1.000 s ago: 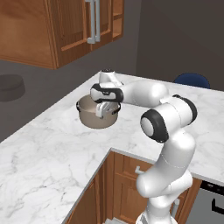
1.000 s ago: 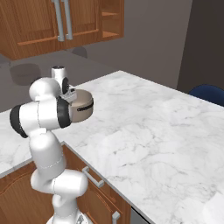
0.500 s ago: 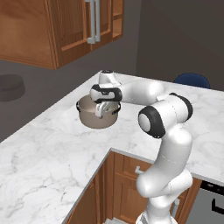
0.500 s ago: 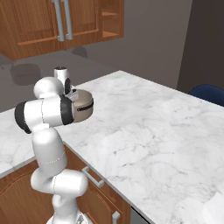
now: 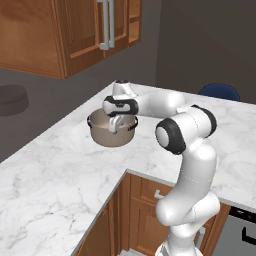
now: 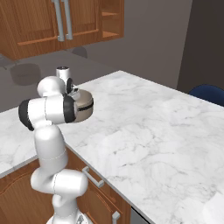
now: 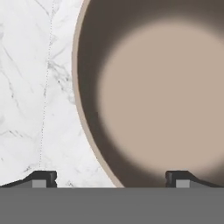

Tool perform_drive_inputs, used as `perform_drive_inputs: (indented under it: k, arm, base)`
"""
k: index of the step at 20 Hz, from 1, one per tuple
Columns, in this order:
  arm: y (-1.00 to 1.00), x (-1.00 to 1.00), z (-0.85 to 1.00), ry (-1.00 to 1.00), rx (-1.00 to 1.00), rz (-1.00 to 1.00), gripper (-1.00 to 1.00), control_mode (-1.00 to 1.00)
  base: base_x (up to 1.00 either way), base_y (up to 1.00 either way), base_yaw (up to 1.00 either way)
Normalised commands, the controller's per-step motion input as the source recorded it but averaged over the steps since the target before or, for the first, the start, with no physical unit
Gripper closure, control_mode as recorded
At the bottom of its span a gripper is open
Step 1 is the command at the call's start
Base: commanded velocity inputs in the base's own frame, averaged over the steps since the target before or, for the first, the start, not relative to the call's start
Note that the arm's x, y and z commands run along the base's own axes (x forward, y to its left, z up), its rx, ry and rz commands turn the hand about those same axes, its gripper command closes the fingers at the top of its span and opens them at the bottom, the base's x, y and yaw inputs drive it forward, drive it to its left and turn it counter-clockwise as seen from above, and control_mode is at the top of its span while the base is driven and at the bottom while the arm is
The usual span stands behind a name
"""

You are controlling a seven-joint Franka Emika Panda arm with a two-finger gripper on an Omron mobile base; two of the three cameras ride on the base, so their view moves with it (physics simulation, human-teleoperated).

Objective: Pick the pot and glass cup and place them in the sink. Then turn on the water.

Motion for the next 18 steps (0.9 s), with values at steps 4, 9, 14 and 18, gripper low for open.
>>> perform_drive_inputs:
  k: [4, 9, 14, 18]
  arm:
    - [0.00, 0.19, -0.07, 0.00, 0.00, 0.00, -1.00, -1.00]
    - [0.00, 0.17, -0.06, 0.00, 0.00, 0.00, -1.00, -1.00]
    - [0.00, 0.01, -0.03, 0.00, 0.00, 0.00, -1.00, -1.00]
    - [0.00, 0.00, -0.03, 0.00, 0.00, 0.00, -1.00, -1.00]
  base:
    - [0.00, 0.00, 0.00]
    - [0.00, 0.00, 0.00]
    - [0.00, 0.00, 0.00]
    - [0.00, 0.00, 0.00]
